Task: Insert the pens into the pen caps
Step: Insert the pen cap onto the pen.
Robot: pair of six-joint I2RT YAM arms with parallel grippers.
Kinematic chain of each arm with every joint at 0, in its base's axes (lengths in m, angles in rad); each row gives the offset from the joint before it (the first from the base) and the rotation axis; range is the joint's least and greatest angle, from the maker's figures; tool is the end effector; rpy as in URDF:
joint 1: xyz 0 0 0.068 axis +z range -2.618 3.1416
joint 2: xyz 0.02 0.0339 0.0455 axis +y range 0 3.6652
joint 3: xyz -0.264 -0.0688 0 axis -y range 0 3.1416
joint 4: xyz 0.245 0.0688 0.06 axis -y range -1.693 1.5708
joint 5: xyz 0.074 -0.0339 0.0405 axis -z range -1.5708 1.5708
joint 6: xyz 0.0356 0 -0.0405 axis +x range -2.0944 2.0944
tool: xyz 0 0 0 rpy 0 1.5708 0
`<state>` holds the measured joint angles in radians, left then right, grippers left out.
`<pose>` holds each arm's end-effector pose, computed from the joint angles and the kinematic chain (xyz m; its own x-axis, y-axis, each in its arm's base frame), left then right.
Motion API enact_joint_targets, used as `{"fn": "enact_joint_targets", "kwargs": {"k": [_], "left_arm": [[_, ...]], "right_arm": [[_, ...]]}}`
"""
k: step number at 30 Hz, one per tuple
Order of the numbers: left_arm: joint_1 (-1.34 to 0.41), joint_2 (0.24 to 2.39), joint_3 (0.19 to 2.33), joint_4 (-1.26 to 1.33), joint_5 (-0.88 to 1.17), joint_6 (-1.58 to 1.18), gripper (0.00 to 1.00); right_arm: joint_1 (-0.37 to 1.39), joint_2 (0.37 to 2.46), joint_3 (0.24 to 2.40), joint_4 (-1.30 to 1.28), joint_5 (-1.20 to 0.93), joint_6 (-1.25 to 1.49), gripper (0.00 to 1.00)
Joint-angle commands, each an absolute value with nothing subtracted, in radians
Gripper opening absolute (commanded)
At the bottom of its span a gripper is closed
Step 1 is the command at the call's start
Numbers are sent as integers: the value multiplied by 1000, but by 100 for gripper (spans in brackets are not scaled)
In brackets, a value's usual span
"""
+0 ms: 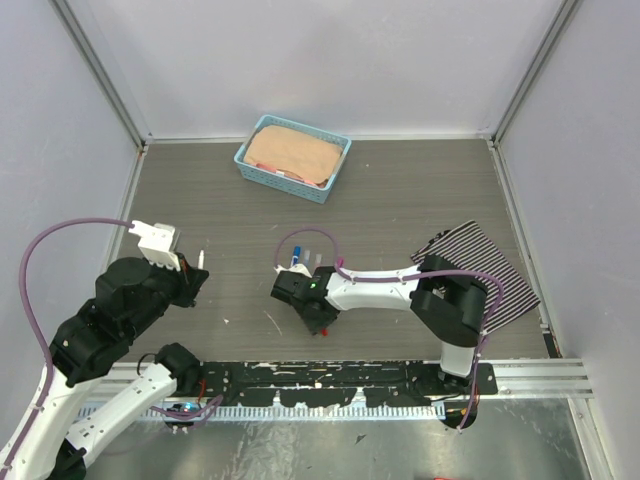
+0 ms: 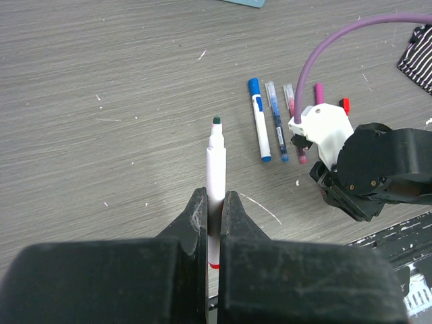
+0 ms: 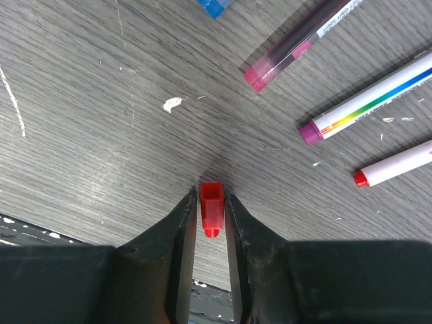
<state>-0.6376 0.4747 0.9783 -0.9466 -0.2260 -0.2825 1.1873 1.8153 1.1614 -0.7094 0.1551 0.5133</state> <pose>0.0602 -0.0347 0.3584 -0.4472 -0.0068 -0.8944 0.3049 0.9389 -0.1596 0.1313 0.3108 0.1614 -0.7630 -0.5945 -0.2537 -0.6080 0.7934 -0.0305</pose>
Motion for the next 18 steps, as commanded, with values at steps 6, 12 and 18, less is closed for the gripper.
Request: {"fn": "enact_joint_targets", "kwargs": {"k": [6,12,18], "left_arm": [[-637,462,967,-917,-236,-285,0],[-637,464,967,-918,-236,-287,0],[-636,470,967,-920,-249,-286,0]], "right_arm": [[1188,1840,1163,-733,109,506,30],[1188,1846,1163,-736,109,506,30],[1189,1850,1172,-745,134,505,14]]}}
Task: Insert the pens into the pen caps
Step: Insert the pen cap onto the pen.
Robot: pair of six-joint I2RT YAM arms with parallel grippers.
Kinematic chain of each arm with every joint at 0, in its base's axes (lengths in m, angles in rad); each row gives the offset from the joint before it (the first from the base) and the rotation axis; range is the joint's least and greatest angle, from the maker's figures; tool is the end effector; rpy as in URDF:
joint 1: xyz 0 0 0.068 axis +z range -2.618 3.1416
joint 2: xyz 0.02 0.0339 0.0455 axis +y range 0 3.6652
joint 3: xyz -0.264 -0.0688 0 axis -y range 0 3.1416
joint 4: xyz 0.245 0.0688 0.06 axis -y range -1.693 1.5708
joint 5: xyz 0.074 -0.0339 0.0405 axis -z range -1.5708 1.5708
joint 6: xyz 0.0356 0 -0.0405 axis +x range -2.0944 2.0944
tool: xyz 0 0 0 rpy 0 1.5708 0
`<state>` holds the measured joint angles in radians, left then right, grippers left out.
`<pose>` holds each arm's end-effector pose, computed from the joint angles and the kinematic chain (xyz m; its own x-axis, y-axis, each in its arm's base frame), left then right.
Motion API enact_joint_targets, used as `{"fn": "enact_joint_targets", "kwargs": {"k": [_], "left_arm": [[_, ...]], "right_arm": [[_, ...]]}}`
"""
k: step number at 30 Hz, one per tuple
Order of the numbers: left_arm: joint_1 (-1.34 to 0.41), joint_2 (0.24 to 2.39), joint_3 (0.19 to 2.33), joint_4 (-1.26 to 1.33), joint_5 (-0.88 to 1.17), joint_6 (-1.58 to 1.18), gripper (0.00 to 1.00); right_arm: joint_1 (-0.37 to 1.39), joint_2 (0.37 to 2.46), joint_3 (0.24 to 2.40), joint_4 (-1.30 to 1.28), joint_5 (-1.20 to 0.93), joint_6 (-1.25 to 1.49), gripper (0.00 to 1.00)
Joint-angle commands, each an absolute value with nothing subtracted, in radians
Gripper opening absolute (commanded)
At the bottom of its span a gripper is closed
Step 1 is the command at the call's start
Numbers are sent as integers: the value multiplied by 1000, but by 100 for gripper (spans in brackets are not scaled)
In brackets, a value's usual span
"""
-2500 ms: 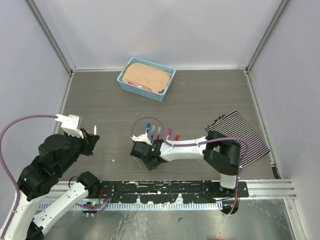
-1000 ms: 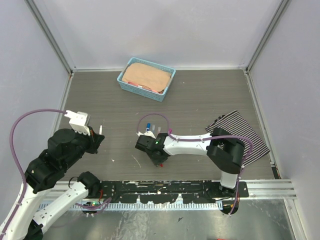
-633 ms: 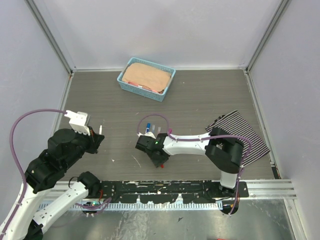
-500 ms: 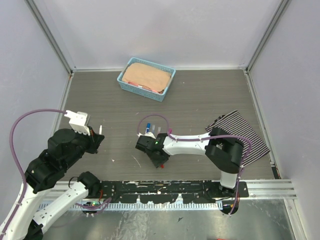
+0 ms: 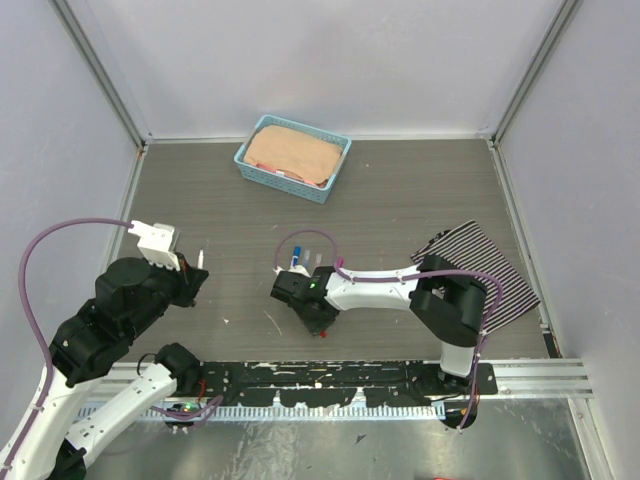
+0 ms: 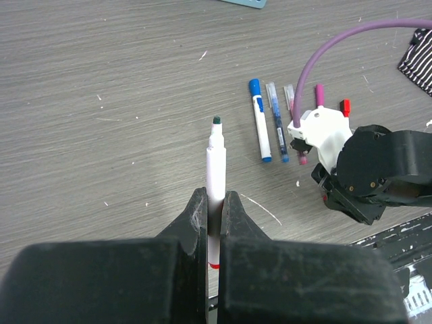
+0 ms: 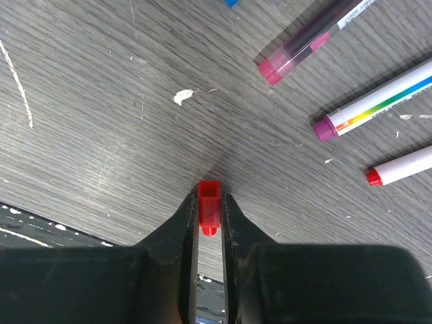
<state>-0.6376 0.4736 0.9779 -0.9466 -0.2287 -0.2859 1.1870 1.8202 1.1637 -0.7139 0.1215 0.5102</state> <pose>0.0601 -0.0345 0.3583 -0.4470 -0.0107 -0.8944 0.3013 0.9397 -0.1618 0.1304 0.3114 0.1602 -0.7653 -0.6005 -0.2317 -0.6161 0.7876 -0.0064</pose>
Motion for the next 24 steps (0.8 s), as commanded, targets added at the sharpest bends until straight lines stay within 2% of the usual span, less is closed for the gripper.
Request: {"fn": "enact_joint_targets", "kwargs": {"k": [1,4,12,19,22,24], "left_arm": [[-636,472,968,-920,-247,-285,0],[-637,495,980,-922,-223,-280,0],[-636,570,1001,-856,-69,-326,0],[-639,658,968,-713,81,-398,0],[-660,675,954,-670,81,-422,0],[-690,687,940,-633,70,-441,0]], "right_arm": [[1189,1843,1176,-747,143,505,10],[1188,1786,1175,-736,194,513,1],[1189,1421,1077,-495,361,521,0],[1180,1232,1049,-353,444,514,1],[1138,1124,978,-244,414,517,1],[1081,1051,918,-125,318,518,0]]}}
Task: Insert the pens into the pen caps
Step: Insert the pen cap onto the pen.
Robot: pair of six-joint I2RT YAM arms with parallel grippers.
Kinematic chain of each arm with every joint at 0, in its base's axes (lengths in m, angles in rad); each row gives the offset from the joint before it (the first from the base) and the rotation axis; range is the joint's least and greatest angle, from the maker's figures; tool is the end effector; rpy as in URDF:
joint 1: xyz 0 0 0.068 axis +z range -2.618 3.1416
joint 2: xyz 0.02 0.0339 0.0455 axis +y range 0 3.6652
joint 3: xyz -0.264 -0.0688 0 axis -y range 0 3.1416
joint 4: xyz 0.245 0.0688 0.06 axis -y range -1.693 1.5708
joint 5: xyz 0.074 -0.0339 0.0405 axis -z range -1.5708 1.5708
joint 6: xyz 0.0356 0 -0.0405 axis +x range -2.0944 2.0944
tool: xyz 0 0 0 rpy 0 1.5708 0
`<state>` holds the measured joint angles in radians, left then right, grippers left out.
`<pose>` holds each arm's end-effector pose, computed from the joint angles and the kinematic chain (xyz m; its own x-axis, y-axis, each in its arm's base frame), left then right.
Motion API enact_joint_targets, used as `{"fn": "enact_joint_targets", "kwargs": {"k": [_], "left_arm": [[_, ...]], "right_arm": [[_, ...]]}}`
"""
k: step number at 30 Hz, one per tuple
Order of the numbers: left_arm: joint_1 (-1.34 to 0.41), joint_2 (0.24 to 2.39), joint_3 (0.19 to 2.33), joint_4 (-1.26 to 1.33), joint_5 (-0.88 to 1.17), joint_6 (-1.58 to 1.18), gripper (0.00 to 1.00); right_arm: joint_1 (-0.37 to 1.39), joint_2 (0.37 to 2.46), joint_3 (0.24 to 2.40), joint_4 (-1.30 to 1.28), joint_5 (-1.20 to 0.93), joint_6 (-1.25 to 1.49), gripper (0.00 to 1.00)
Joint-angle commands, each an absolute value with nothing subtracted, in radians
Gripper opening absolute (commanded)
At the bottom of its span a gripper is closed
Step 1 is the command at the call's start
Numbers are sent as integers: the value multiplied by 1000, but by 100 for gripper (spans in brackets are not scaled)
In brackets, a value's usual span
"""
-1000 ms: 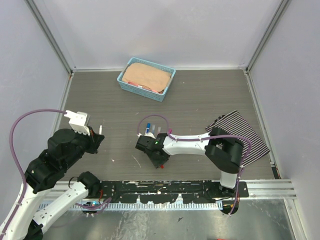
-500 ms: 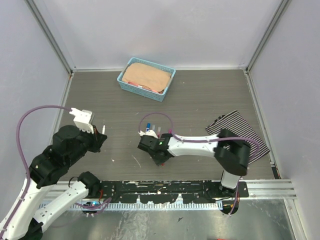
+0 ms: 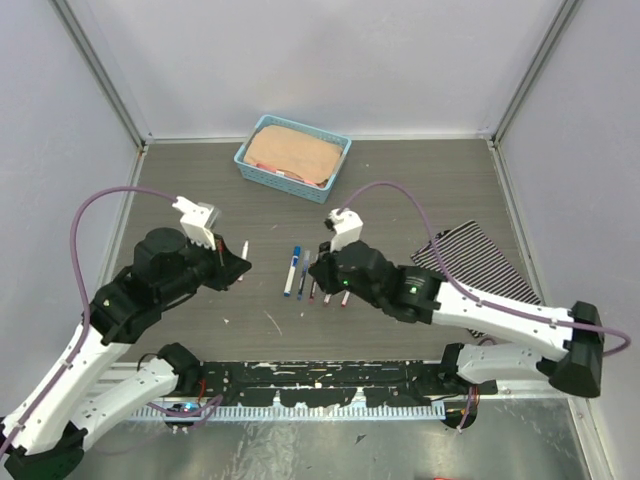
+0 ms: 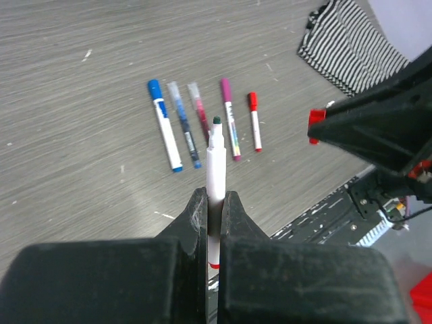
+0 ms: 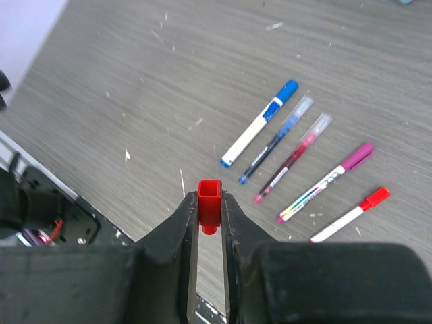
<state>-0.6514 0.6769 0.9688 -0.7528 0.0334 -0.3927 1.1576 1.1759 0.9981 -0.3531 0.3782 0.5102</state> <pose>0.1024 -0.0796 0.3581 -0.5678 -0.0481 -0.8218 0.4465 0.8207 -0.3565 0.1175 0.2352 0.3187 -0.5306 -0.0800 -0.8438 -0.5319 0.8066 0.2580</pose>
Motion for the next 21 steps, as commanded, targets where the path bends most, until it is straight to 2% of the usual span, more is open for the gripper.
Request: {"fn": "enact_joint_targets", "kwargs": {"k": [1,4,15,21], "left_arm": [[-713,695,930,-611,59,-450,0],[-811,732,919,-557,-13,-476,0],[-1167,873,913,-297,-257,-449,0],[-1281,890,864,-122,-320,-397,0]], "right_arm": [[1048,1020,892,-86,270,528,0],[972,949,856,-34,164,588,0],[957,694,557,499,173,690,0],[957,629,531,560,163,684,0]]}}
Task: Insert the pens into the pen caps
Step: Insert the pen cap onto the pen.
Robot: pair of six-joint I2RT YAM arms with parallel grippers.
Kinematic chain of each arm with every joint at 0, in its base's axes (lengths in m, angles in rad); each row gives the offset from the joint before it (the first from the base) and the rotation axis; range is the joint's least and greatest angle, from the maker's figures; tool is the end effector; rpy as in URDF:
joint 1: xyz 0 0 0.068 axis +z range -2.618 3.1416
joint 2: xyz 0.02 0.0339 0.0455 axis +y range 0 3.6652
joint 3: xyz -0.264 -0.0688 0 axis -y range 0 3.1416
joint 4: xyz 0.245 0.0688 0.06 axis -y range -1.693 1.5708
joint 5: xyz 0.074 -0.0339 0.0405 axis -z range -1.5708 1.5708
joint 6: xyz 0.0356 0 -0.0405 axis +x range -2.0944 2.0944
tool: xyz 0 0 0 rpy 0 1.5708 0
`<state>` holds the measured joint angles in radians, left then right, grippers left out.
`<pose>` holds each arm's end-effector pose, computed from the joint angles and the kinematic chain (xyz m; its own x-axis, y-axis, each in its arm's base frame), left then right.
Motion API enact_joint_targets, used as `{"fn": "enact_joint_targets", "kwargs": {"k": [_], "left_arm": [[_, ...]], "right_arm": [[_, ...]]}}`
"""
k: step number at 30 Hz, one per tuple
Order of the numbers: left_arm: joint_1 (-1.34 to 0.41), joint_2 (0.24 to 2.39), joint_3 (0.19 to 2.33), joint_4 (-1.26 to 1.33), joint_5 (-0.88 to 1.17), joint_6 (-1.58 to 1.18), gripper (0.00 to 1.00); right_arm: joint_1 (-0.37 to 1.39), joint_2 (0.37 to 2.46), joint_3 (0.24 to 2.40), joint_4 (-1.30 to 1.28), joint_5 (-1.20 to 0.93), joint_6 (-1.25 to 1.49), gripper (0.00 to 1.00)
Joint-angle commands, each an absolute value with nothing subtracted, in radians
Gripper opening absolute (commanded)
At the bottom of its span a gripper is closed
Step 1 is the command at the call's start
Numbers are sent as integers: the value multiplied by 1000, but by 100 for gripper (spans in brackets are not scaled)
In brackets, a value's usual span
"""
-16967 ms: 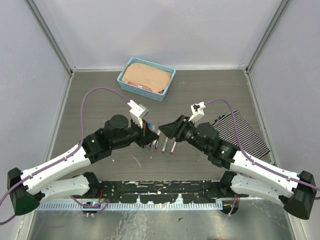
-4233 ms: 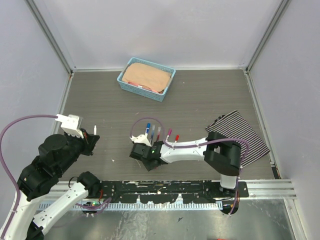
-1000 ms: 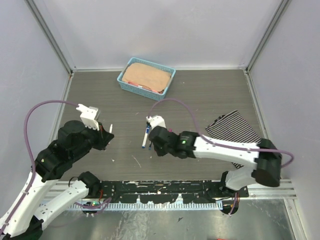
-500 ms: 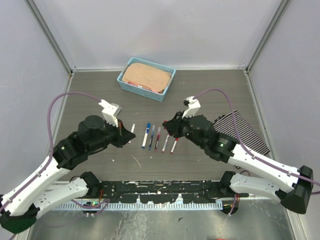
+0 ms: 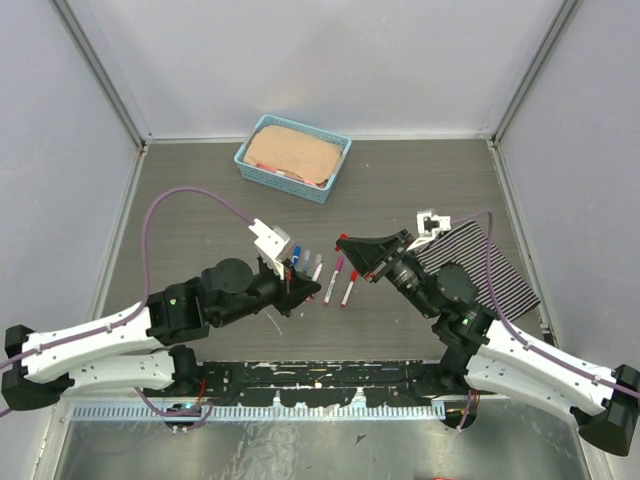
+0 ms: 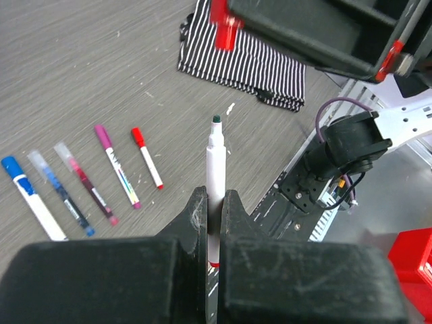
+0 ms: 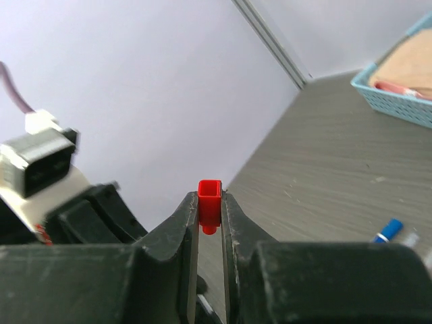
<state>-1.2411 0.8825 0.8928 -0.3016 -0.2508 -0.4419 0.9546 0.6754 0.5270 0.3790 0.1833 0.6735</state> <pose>0.0733 -0.1869 0.3488 -0.4431 0.0153 -0.8963 0.7192 0.6030 -0.3452 0.1043 0.1360 0.3266 -0.3333 0.5906 -0.7350 -0.6294 0.4410 0.6398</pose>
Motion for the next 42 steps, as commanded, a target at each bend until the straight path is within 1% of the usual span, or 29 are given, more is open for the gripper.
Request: {"fn": "enact_joint_targets", "kwargs": {"k": [1,7,13,20,42], "left_arm": [[-1286,892,859,-105,-317,-393,0],[-1293,910,855,-73,-302,-381,0],[-1294,904,848,-60,-302,-382,0],[-1294,902,846,-60,-307,-379,0],[-1294,898,846,-55,-317,-380,0]], "right_arm": [[957,621,526,570,161,690,0],[957,606,546,544,142,696,0],[957,639,577,501,97,695,0],[957,668,585,510,66,703,0],[957,675,603,445,59,693,0]]}}
